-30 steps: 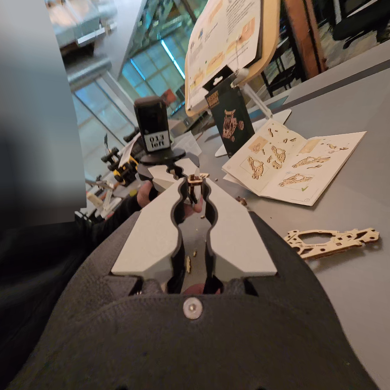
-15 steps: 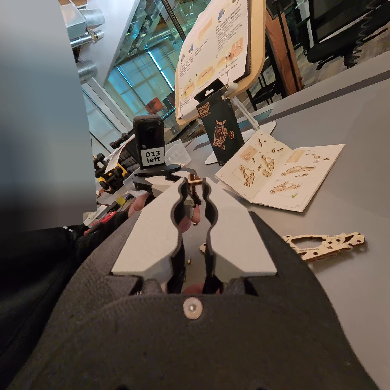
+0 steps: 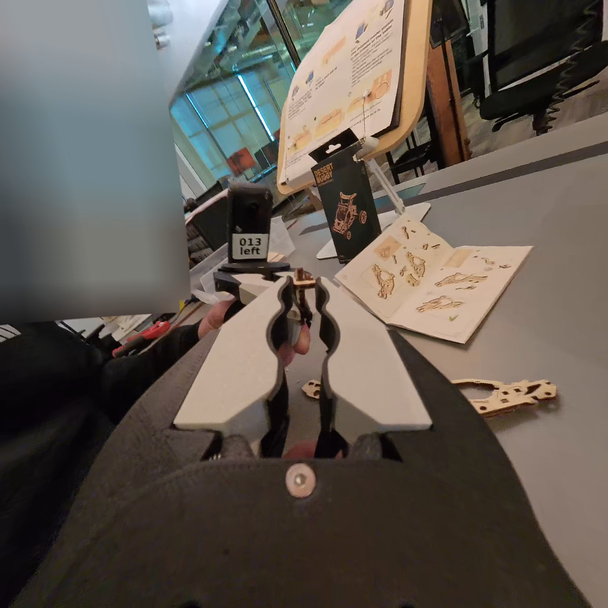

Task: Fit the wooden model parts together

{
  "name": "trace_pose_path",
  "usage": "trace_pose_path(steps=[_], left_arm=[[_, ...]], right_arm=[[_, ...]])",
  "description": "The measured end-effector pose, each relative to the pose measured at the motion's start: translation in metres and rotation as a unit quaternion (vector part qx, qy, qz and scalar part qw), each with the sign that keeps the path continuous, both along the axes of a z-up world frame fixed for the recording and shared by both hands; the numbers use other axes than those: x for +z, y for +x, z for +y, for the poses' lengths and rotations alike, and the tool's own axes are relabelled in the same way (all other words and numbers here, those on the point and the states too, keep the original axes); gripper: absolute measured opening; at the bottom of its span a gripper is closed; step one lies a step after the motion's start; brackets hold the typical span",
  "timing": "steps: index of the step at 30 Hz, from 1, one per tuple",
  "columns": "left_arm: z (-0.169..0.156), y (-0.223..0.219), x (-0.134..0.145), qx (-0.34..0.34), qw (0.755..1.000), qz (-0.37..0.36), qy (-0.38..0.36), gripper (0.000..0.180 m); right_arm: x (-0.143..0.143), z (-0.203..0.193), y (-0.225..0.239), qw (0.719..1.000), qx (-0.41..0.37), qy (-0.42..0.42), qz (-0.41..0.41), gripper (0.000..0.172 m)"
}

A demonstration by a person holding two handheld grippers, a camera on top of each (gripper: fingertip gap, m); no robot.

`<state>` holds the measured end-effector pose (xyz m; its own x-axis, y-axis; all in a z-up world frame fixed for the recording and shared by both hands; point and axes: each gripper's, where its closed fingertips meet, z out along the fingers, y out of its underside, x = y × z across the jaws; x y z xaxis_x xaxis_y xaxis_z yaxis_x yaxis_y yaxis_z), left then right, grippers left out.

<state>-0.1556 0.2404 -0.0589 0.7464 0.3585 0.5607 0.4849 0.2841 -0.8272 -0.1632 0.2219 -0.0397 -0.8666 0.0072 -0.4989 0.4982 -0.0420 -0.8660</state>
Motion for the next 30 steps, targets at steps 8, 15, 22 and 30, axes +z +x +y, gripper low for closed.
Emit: trace_pose_path(steps=[8, 15, 22, 30], left_arm=[[-0.014, 0.004, -0.008, 0.022, 0.958, 0.152, -0.241, 0.002], [-0.029, 0.003, -0.014, 0.025, 0.786, 0.316, -0.53, 0.001], [-0.017, 0.028, -0.007, -0.077, 0.74, 0.38, -0.55, 0.001], [-0.009, 0.059, 0.006, -0.173, 0.764, 0.391, -0.483, 0.001]], right_arm=[[0.006, 0.007, 0.004, 0.997, 0.07, -0.013, -0.036, 0.022], [0.001, 0.001, 0.016, 0.987, 0.135, 0.082, 0.018, 0.019], [0.0, -0.002, 0.04, 0.952, 0.276, 0.124, 0.046, 0.016], [0.012, 0.009, 0.078, 0.897, 0.439, 0.054, -0.011, 0.004]])
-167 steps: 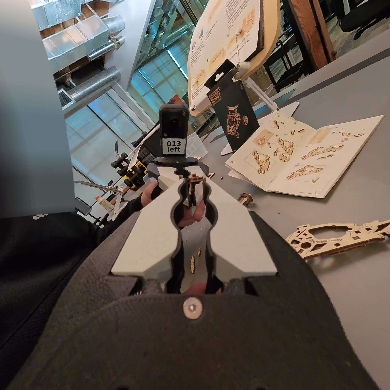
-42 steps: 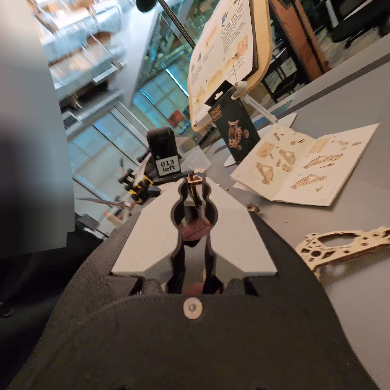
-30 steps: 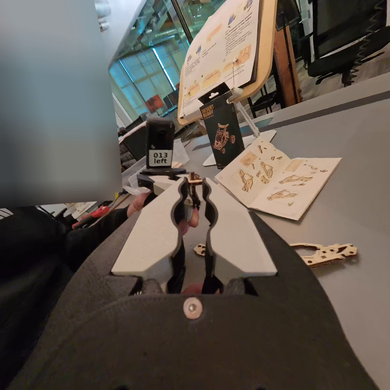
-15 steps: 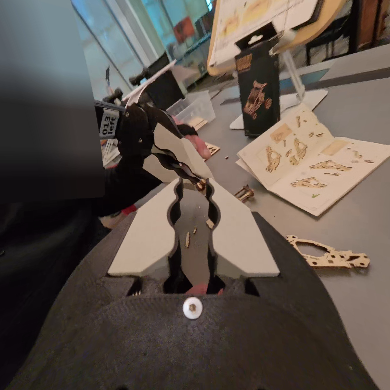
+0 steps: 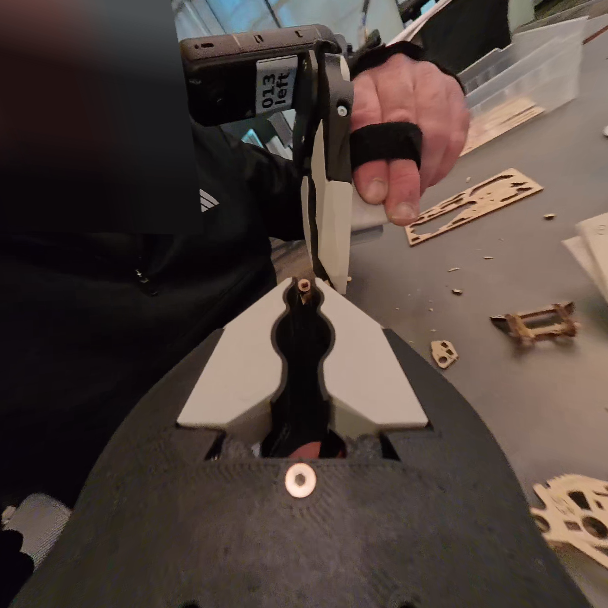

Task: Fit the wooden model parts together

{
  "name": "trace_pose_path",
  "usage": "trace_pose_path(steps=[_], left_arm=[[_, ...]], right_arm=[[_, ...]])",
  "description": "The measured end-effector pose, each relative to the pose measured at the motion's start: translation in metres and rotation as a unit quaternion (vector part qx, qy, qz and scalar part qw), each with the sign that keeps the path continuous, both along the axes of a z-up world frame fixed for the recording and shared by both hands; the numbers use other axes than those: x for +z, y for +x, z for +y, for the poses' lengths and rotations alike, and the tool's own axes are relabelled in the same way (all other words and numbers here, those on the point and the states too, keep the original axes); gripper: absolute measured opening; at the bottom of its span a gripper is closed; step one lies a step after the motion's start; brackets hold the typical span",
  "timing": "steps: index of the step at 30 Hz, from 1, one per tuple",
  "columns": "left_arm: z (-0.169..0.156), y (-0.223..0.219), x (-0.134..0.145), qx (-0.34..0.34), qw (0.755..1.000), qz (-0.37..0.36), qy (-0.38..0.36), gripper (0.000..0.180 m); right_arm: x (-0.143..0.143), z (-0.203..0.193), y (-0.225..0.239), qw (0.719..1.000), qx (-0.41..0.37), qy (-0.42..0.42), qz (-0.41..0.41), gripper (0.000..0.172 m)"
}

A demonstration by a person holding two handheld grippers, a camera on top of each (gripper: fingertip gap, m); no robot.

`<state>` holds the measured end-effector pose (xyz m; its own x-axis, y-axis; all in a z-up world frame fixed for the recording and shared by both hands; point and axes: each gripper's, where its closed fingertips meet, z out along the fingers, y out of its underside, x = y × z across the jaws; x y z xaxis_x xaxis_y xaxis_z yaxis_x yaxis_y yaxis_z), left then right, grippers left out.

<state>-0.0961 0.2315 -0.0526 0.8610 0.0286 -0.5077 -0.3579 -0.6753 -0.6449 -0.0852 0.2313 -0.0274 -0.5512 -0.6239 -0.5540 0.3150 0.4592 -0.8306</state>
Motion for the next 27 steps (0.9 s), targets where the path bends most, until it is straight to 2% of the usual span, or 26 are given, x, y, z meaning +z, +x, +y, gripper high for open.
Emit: trace_pose_path(steps=[3, 5, 7, 11, 12, 14, 16, 18, 19, 21, 27], left_arm=[[-0.002, 0.006, -0.002, -0.019, 1.0, -0.019, 0.006, 0.002], [-0.006, 0.002, -0.002, -0.009, 1.0, -0.021, 0.007, 0.003], [-0.012, -0.009, 0.002, 0.029, 0.999, -0.009, 0.033, 0.008], [-0.031, -0.035, 0.007, 0.137, 0.987, 0.04, 0.069, 0.042], [-0.034, -0.04, 0.009, 0.163, 0.982, 0.059, 0.078, 0.045], [-0.032, -0.045, 0.014, 0.196, 0.971, 0.1, 0.098, 0.043], [-0.036, -0.055, 0.019, 0.252, 0.949, 0.166, 0.086, 0.03], [-0.033, -0.056, 0.02, 0.264, 0.942, 0.191, 0.08, 0.022], [-0.034, -0.057, 0.025, 0.278, 0.935, 0.203, 0.087, 0.011], [-0.035, -0.055, 0.03, 0.285, 0.931, 0.203, 0.104, 0.002], [-0.035, -0.049, 0.036, 0.295, 0.927, 0.185, 0.139, 0.001]], right_arm=[[-0.001, -0.003, 0.006, 0.999, 0.014, -0.004, -0.032, 0.004], [-0.001, -0.008, 0.005, 0.999, -0.006, -0.018, -0.038, 0.004], [0.002, -0.015, -0.005, 0.997, -0.053, -0.036, -0.042, 0.004], [0.013, -0.027, -0.025, 0.986, -0.151, -0.055, -0.054, 0.004], [0.017, -0.029, -0.031, 0.981, -0.175, -0.061, -0.066, 0.004], [0.021, -0.036, -0.038, 0.971, -0.218, -0.064, -0.08, 0.004], [0.025, -0.041, -0.041, 0.961, -0.254, -0.067, -0.093, 0.003], [0.025, -0.046, -0.039, 0.954, -0.273, -0.063, -0.105, 0.004], [0.026, -0.047, -0.037, 0.952, -0.279, -0.064, -0.106, 0.004], [0.029, -0.047, -0.034, 0.947, -0.291, -0.071, -0.116, 0.003], [0.036, -0.047, -0.032, 0.942, -0.314, -0.066, -0.1, 0.003]])
